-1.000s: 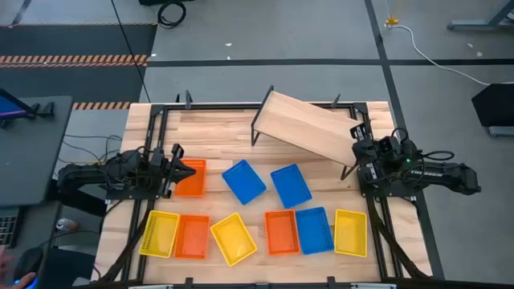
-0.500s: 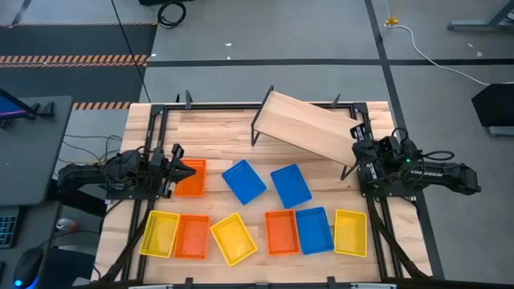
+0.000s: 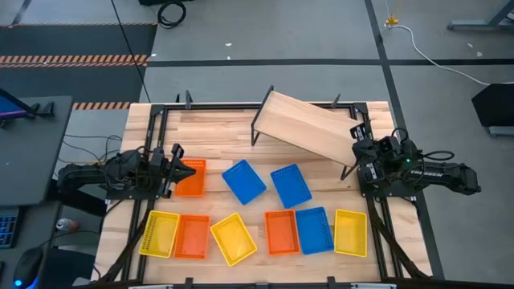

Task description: Stack baskets on shelf by color

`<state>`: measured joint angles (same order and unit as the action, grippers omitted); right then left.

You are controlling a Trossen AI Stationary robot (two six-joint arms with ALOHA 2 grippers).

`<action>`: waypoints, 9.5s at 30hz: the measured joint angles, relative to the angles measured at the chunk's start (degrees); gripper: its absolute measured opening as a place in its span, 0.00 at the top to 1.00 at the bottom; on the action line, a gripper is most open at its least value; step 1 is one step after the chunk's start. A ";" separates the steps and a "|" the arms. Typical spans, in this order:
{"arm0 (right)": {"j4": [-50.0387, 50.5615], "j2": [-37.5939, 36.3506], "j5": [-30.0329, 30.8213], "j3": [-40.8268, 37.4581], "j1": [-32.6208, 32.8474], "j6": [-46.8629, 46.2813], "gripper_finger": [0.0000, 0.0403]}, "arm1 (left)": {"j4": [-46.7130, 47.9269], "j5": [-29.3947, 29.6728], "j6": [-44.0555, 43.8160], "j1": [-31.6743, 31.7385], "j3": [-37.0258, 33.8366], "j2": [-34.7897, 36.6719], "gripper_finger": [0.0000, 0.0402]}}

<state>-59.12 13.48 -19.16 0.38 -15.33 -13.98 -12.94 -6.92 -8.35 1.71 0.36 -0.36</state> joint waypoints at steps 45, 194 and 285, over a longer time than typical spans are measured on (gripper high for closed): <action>24.88 6.26 22.49 18.20 0.20 -10.74 0.97 | 22.73 17.38 -0.69 2.73 81.40 -64.69 0.93; 57.24 37.90 -11.03 61.66 -15.51 -35.38 0.42 | 63.09 20.85 -33.26 9.77 101.44 -85.94 0.99; 96.64 35.49 -9.39 61.62 -22.08 -4.69 0.45 | 40.31 15.09 -17.80 12.18 101.38 -92.06 0.52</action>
<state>37.53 48.97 -28.55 62.00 -37.41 -18.67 27.37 8.17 -26.15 13.89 101.73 -92.42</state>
